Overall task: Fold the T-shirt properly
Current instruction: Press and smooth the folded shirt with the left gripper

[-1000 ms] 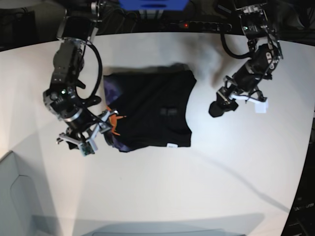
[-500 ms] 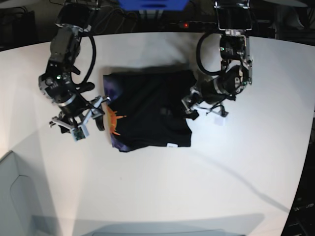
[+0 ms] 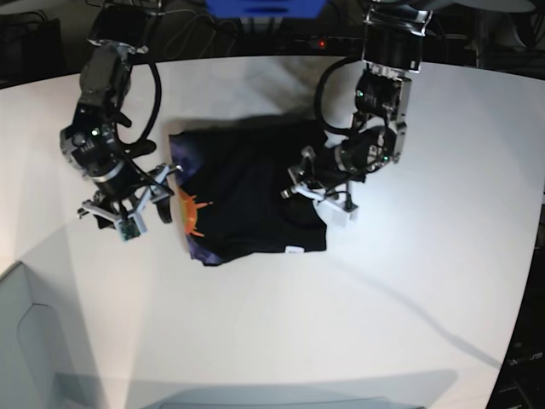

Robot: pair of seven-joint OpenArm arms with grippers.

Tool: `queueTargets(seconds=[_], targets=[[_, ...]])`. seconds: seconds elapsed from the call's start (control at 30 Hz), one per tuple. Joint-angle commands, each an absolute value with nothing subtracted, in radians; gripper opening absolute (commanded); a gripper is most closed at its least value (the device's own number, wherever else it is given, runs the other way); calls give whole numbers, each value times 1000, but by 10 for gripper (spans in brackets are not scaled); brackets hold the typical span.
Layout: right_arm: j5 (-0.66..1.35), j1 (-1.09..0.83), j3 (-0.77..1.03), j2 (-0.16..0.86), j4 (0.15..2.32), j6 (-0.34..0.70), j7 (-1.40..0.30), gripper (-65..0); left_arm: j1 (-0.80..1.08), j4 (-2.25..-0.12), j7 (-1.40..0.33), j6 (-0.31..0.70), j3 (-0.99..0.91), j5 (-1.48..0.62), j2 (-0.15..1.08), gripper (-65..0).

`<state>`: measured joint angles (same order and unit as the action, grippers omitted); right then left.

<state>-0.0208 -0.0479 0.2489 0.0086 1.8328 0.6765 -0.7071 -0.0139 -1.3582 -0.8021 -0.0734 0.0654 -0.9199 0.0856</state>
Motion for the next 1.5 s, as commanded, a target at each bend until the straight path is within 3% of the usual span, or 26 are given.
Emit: queueTargets(seconds=[0.0,0.07,0.3,0.57,0.7,0.9,0.97,1.2,1.33,1.4,1.47], targets=[[-5,-35,249,13,1851,668,-684,-273,-15,-1353,-823,-87,82,-895,87,-540],[-5,-35,251,13,1851,668,-684,-273,-27,-1333,-823,-87,107,-895,87,-646],[-5,-35,251,13,1853,667,-684,-273,-105,-1307,-816,-87,288,-895,193,-650],[-7,-30,348,7,1902,665,-684,-273,-415,-1299,-814,-87,812,-892,381,-650],[-5,-35,417,7,1905,665,-684,-273,-552,-1311,-814,-87,1010,-809,381,-650],[-5,-73,535,-8,1906,665,-684,-273,-638,-1302,-814,-84,1129,-595,272,-650],[-5,-97,568,-8,1906,665,-684,-273,-639,-1300,-814,-42,1138,-516,234,-650],[-2,-136,702,-56,1906,665,-680,-273,-631,-1296,-811,344,1133,-99,93,-650],[-2,-142,759,-84,1906,670,-682,-273,-631,-1268,-820,417,1138,68,25,-642],[-2,-142,783,-96,1906,670,-682,-273,-631,-1230,-822,417,1133,111,-4,-595],[-2,-142,789,-105,1906,671,-682,-273,-636,-1210,-823,417,1136,128,-16,-509]])
